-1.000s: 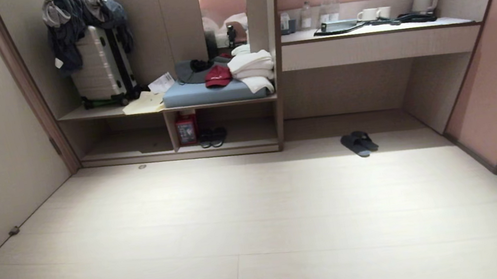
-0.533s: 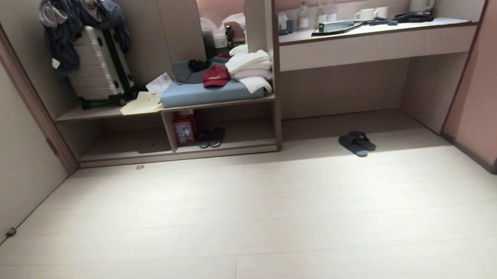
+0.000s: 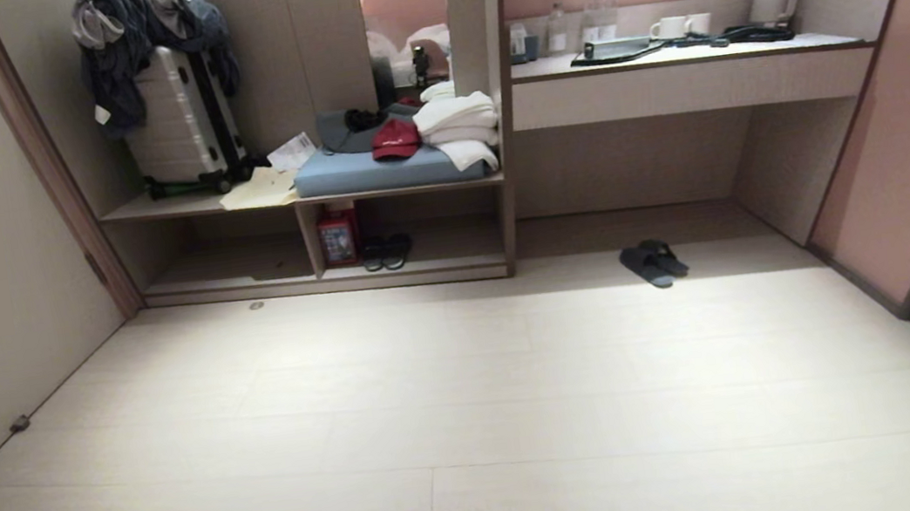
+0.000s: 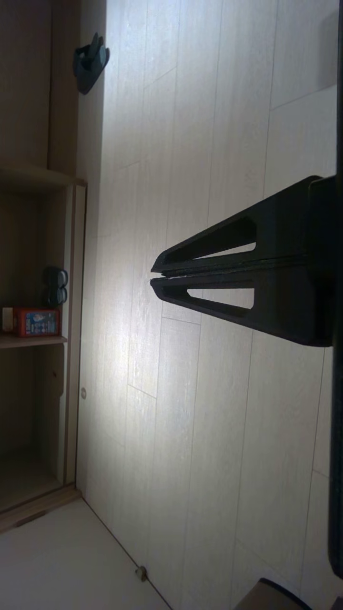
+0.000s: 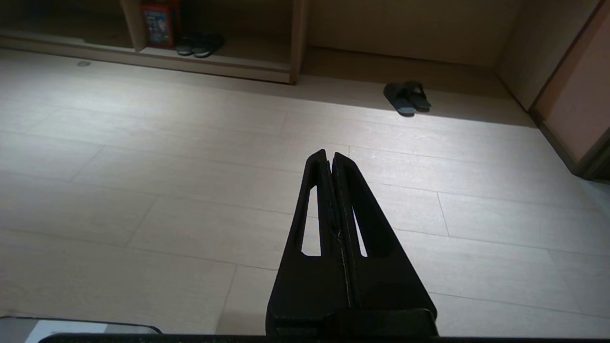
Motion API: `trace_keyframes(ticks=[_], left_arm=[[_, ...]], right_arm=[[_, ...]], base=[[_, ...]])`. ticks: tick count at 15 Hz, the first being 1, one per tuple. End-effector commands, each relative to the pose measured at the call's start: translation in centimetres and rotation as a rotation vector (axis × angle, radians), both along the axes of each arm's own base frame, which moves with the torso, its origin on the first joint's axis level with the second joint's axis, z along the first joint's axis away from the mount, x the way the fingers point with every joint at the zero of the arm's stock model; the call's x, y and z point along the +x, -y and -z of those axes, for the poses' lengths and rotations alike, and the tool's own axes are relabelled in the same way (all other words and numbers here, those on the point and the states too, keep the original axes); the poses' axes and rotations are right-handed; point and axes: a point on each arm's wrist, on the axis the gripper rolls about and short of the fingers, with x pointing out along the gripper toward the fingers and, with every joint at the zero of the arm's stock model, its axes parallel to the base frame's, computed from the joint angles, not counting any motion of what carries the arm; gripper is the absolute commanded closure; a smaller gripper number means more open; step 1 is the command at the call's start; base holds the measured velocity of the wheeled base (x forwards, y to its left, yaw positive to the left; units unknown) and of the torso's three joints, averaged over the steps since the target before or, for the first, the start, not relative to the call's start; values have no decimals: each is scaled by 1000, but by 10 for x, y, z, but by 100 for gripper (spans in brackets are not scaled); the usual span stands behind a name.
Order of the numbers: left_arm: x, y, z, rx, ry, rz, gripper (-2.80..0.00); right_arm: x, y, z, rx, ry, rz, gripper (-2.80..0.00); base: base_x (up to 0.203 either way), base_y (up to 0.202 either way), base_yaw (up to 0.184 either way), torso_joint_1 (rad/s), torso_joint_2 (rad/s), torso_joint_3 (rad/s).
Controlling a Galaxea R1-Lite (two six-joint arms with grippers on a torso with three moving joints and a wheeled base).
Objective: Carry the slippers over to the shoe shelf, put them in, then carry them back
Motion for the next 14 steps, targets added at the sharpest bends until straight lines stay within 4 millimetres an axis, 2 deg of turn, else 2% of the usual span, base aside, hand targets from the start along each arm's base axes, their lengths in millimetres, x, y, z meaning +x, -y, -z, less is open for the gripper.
trace_keyframes(ticks=[1,14], left_arm=[[0,0,0,0,0,0,0],[0,0,0,0,-2,-2,0]], right_arm=[[0,0,0,-2,-3,0,0],[0,0,0,-7,-2,7,0]], base=[[0,0,0,0,0,0],[0,0,0,0,0,0]])
